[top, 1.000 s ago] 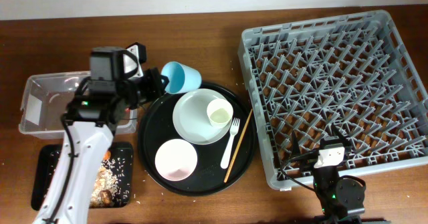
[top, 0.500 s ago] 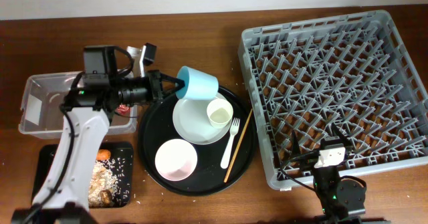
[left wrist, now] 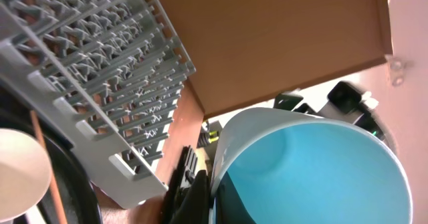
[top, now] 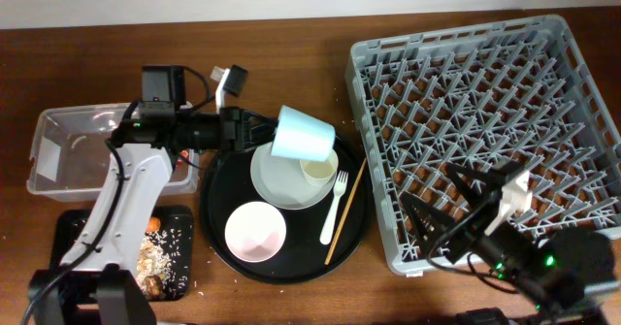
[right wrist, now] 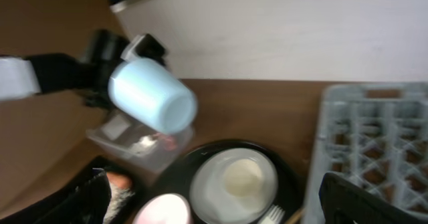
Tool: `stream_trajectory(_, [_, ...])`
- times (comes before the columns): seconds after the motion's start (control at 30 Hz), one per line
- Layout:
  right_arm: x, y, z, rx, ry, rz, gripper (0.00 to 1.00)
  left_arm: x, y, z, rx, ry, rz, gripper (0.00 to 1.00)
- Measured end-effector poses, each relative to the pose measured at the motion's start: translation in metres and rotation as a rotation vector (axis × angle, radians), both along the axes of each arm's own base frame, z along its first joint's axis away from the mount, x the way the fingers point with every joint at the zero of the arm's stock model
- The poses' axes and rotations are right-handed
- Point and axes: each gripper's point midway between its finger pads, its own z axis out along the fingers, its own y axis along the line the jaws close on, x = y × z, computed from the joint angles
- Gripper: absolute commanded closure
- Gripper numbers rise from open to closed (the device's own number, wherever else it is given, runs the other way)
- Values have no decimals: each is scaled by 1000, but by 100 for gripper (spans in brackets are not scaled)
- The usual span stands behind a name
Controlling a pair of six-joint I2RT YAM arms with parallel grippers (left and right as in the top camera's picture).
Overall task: Sort waste into correct bins and load items into the dishwasher rack
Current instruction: 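Pass the blue cup from the left gripper to the right gripper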
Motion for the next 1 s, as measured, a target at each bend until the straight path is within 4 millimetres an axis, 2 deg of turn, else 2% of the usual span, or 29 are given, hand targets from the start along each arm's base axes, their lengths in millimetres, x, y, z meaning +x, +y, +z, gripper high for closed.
stream_trajectory(0.1, [1,18,12,28,46,124,1,-10,-11,5,-3,-17,-38,99])
stream_trajectory(0.23, [1,31,-16,36,202,226,1,-22,-21,18,-9,-69,-73,99])
stream_trajectory(0.33, [7,48,-17,56,202,382,1,-29,-31,19,-12,-81,-104,99])
stream_trajectory(0.5, [19,67,-35,108,263,596,1,-43,-49,19,-15,-85,-169,99])
stream_trajectory(0.57, [25,74,-37,147,257,690,7,-43,-52,21,-20,-106,-176,99])
stream_trajectory(0.63, [25,77,-37,181,256,761,13,-42,-52,24,-28,-123,-179,99])
stream_trajectory(0.67, [24,78,-37,187,253,777,21,-42,-52,24,-28,-121,-179,99])
stream_trajectory(0.73, [22,78,-36,197,253,797,24,-42,-52,25,-28,-119,-178,99])
stream_trajectory(1.0, [21,78,-35,201,248,809,25,-40,-53,24,-21,-127,-171,99])
